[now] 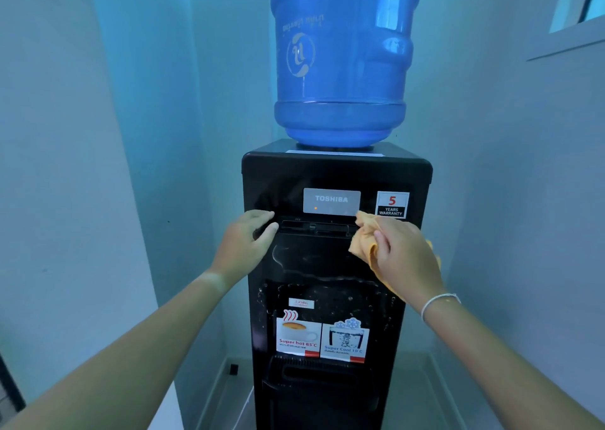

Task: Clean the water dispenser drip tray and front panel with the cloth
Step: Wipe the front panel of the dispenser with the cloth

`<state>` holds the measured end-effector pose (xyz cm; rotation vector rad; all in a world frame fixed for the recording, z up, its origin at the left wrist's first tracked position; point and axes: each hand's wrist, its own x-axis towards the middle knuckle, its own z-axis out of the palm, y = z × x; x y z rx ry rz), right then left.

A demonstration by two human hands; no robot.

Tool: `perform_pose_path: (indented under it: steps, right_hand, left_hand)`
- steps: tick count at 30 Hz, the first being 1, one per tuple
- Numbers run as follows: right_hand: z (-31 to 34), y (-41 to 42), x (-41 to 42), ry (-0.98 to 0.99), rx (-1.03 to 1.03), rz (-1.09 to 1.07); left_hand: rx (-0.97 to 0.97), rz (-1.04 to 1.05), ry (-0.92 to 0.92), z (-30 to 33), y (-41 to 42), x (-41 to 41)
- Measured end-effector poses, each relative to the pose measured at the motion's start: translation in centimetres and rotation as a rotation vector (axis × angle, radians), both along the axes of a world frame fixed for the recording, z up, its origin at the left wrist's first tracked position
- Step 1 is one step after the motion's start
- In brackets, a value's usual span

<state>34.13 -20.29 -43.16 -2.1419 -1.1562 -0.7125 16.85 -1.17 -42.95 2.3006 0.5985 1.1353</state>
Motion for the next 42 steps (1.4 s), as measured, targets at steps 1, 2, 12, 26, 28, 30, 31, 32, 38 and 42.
perform_pose_path:
  steps: [1,2,12,26,28,30,31,32,38,42]
  right_hand:
    - [-0.1,0.0,-0.1,0.022,0.015,0.01]
    - [0.0,0.3,-0.3,0.014,0.015,0.021]
    - [1.5,6.5,-6.2,-0.103,-0.174,0.134]
    - [1.5,10.2,-8.2,-0.152,-0.226,0.23]
    - [1.8,8.7,-7.3,-0.121,-0.222,0.202]
    - [1.9,6.8,-6.1,-0.101,-0.208,0.161]
    - [1.9,5.8,-5.5,-0.102,-0.197,0.138]
    - [1.8,4.9,-4.8,-0.104,-0.187,0.111]
    - [0.1,0.8,-0.6,-0.018,0.018,-0.054]
    - [-0.9,0.9,-0.5,0.105,0.231,0.065]
  left_hand:
    - [-0.012,0.003,0.0,0.0,0.0,-0.1]
    - [-0.025,0.004,-0.003,0.0,0.0,-0.2]
    - [-0.562,-0.199,-0.185,0.3,0.4,-0.8]
    - [-0.825,-0.284,-0.397,-0.4,0.8,-0.9]
    - [-0.825,-0.285,-0.375,-0.4,0.7,-0.9]
    - [-0.826,-0.276,-0.366,-0.3,0.5,-0.8]
    - [-0.822,-0.268,-0.351,-0.2,0.4,-0.8]
    - [-0.815,-0.26,-0.332,-0.1,0.2,-0.8]
    - [-0.724,-0.189,-0.227,0.2,-1.1,-0.9]
    - [-0.72,-0.167,-0.216,0.3,-1.6,-1.0]
